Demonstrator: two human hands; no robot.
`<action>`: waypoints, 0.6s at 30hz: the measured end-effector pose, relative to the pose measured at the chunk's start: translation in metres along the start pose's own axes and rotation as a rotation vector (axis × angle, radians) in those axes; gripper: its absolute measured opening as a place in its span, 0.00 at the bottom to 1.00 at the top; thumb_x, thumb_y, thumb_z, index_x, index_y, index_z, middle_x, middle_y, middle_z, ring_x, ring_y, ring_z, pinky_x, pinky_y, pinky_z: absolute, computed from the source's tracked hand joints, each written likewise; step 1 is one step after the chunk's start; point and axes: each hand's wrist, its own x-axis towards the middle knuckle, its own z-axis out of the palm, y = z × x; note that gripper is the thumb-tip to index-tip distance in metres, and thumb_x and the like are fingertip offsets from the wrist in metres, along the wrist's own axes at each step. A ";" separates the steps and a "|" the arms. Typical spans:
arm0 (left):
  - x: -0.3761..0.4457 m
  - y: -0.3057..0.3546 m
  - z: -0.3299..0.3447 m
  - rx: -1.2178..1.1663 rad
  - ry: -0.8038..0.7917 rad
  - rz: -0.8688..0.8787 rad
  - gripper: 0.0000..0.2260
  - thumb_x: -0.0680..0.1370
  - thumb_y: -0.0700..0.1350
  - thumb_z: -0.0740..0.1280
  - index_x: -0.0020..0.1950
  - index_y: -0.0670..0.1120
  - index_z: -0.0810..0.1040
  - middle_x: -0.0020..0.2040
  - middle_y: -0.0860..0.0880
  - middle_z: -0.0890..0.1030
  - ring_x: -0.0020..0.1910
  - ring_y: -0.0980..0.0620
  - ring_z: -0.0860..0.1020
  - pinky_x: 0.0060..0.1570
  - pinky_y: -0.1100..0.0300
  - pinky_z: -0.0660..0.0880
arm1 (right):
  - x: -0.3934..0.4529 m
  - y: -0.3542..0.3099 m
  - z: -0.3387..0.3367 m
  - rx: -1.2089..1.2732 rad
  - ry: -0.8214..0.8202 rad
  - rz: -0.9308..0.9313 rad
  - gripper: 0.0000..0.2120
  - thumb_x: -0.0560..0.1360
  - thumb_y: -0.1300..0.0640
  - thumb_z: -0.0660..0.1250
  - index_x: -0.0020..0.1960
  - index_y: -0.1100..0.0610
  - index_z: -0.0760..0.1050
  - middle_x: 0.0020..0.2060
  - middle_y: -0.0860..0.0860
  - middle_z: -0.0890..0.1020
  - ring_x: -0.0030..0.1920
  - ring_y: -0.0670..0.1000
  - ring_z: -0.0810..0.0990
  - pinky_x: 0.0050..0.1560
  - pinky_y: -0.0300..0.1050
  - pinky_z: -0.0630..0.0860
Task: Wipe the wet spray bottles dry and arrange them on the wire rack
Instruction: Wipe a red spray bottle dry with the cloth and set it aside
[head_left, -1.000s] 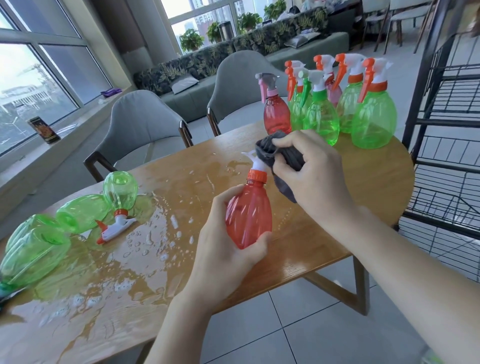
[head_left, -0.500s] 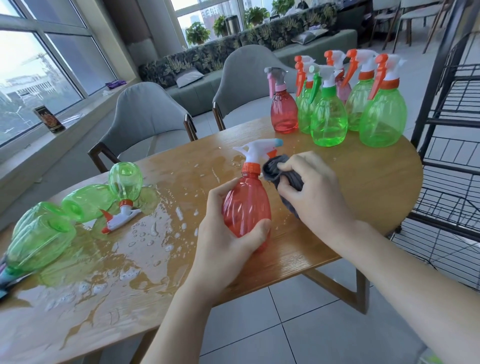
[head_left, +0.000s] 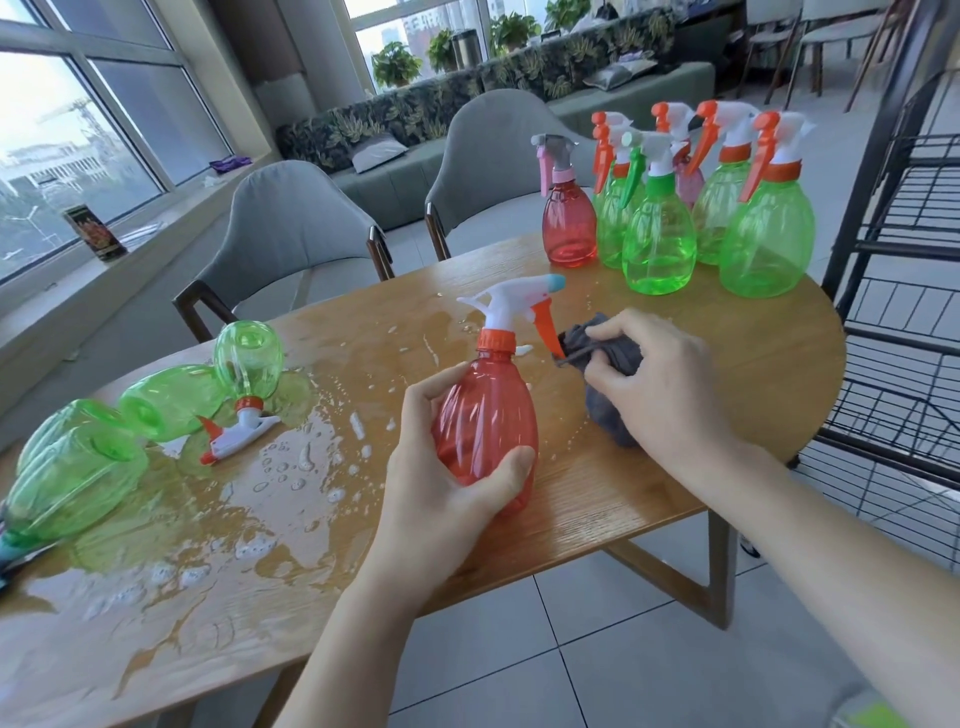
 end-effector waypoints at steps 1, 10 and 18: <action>0.000 0.000 0.000 -0.006 0.002 -0.007 0.34 0.69 0.52 0.82 0.71 0.60 0.70 0.62 0.61 0.82 0.60 0.55 0.84 0.59 0.51 0.83 | 0.003 -0.004 -0.004 0.042 0.030 0.068 0.08 0.74 0.65 0.73 0.51 0.56 0.83 0.45 0.47 0.84 0.46 0.41 0.77 0.46 0.25 0.69; 0.002 -0.001 0.000 -0.009 0.007 -0.020 0.34 0.69 0.53 0.82 0.71 0.61 0.71 0.63 0.59 0.83 0.60 0.53 0.85 0.61 0.46 0.83 | 0.029 -0.015 -0.002 0.518 0.129 0.460 0.08 0.78 0.57 0.70 0.50 0.42 0.80 0.45 0.48 0.88 0.48 0.50 0.87 0.54 0.62 0.83; 0.000 0.002 0.001 0.037 -0.005 0.004 0.33 0.69 0.54 0.82 0.69 0.63 0.70 0.60 0.65 0.82 0.57 0.55 0.85 0.57 0.51 0.84 | 0.023 -0.024 0.017 0.598 -0.046 0.380 0.09 0.83 0.62 0.65 0.53 0.54 0.84 0.45 0.50 0.88 0.47 0.46 0.85 0.55 0.51 0.80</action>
